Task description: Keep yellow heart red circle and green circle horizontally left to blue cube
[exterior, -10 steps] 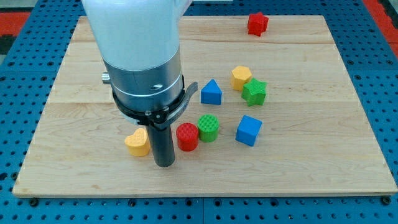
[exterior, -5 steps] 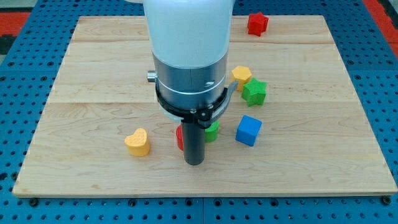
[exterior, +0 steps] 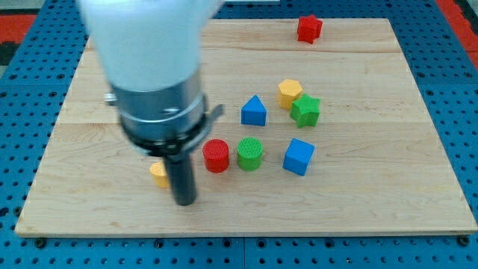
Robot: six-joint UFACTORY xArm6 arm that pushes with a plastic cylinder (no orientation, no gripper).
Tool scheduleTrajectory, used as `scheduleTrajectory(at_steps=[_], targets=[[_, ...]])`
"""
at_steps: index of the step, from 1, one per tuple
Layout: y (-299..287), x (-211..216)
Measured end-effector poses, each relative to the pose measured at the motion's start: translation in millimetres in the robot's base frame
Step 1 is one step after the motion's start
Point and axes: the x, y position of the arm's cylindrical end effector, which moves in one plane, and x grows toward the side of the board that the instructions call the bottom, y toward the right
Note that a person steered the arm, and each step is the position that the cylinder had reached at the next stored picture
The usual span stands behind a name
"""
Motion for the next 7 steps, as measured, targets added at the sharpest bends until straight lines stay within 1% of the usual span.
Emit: scheduleTrajectory(at_steps=[1,2,3,4,5,6,7], targets=[[-9.9,-0.2],[15.2,-19.1],[15.2,-14.2],[-13.7,0.3],[-64.3,-15.6],[-64.5,-54.1],[-64.6,-70.8]])
